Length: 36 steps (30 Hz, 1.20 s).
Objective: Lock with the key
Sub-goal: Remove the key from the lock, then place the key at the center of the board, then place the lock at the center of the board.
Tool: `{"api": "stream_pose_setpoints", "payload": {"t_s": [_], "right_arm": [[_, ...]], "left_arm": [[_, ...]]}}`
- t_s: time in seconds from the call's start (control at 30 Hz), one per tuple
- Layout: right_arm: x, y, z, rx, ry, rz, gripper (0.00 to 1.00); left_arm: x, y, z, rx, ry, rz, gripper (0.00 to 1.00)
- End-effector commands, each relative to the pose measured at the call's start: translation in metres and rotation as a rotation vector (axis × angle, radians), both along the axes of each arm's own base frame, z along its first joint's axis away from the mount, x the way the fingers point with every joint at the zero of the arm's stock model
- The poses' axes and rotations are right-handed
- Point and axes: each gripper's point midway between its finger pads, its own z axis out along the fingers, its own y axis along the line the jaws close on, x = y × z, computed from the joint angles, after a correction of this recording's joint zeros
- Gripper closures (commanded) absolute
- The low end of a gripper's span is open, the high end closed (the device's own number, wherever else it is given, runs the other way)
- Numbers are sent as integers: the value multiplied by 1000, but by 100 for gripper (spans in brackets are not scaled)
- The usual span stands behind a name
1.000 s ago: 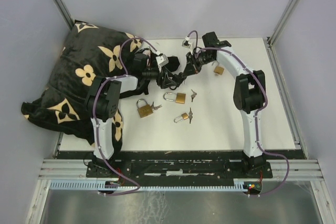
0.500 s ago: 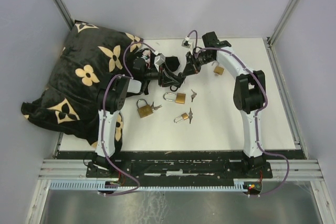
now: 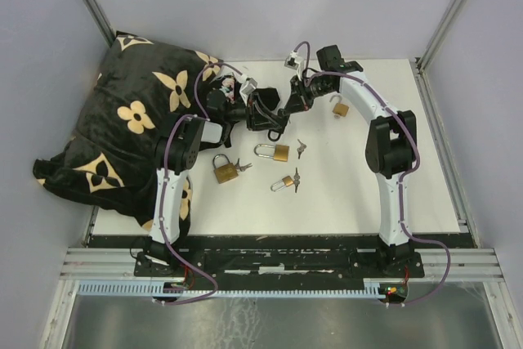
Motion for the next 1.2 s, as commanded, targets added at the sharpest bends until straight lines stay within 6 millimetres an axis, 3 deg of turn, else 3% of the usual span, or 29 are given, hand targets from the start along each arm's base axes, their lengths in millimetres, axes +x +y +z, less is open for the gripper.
{"api": "stream_pose_setpoints", "payload": {"t_s": [0.0,0.1,0.27,0.43,0.53,0.67,0.73,0.83,0.93,1.0,1.17], "right_arm": [[28,1,73,118,-167,-59,98],[32,-3,82,105,-167,-82,98],[28,-15,73,7,-190,-71,98],[5,-27,87,37,-254,56,98],[15,-34,91,-16,-287,-2,98],[45,-50,101,11,-234,-180,98],[54,-57,87,-8,-165,-264,98],[57,-59,42,-62,-20,-325,98],[60,-61,10,-88,72,-400,98],[63,-63,-3,-94,105,-449,98],[71,-61,-19,-95,179,-507,98]], "left_arm": [[-19,-4,16,3,6,-124,97],[-25,-2,19,6,18,-147,97],[-32,0,33,5,-6,-163,97],[-44,3,50,8,-43,-192,97],[-42,4,54,4,-35,-178,97],[-21,15,53,-24,29,-86,97],[-7,22,58,-55,53,-14,97],[21,26,66,-99,98,129,97],[63,23,50,-11,215,345,97],[83,23,35,82,259,457,97],[100,18,20,62,469,523,97]]}}
